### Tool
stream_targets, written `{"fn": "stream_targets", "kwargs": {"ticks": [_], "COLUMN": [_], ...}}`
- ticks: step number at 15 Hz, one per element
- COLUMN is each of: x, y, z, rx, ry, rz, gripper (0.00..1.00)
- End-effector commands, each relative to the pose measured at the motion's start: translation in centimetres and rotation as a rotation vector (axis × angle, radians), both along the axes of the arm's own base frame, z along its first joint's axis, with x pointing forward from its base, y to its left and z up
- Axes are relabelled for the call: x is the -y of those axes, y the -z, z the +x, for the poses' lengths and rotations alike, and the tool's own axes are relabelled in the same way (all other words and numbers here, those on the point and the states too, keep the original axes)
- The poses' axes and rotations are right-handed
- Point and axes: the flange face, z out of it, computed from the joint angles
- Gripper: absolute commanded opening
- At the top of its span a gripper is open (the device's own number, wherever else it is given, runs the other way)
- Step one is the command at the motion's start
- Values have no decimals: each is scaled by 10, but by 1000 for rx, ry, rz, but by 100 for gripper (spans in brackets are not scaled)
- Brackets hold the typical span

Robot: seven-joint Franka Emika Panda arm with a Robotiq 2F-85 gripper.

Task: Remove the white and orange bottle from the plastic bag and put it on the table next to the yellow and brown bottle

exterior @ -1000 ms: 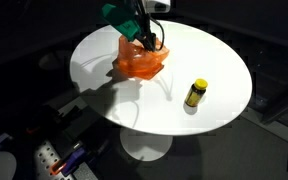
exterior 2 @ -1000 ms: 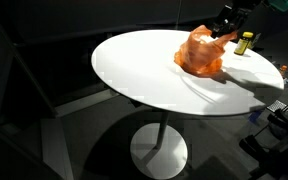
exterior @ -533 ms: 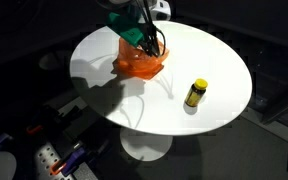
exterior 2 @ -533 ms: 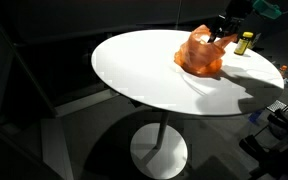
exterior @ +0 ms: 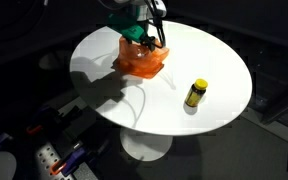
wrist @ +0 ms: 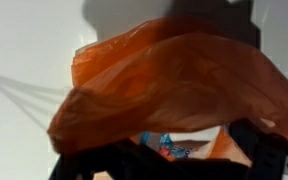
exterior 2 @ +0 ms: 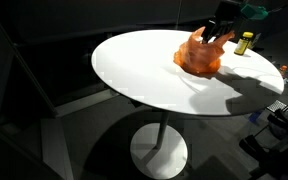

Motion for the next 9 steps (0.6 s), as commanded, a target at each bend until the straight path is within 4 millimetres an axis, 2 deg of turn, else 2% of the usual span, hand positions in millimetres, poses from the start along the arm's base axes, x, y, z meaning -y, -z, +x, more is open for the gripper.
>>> {"fn": "stream_targets", "kwargs": {"ticks": [1, 2, 4, 8, 9], "x": [-10, -11, -12, -9, -9], "y": [-8, -8, -10, -13, -16], "z": [7, 8, 8, 7, 8], "rx": [-1, -2, -9, -36, -38], "ry": [-15, -13, -2, 55, 72], "rz": [-22, -30, -43, -98, -108], "gripper": [100, 100, 74, 40, 34]}}
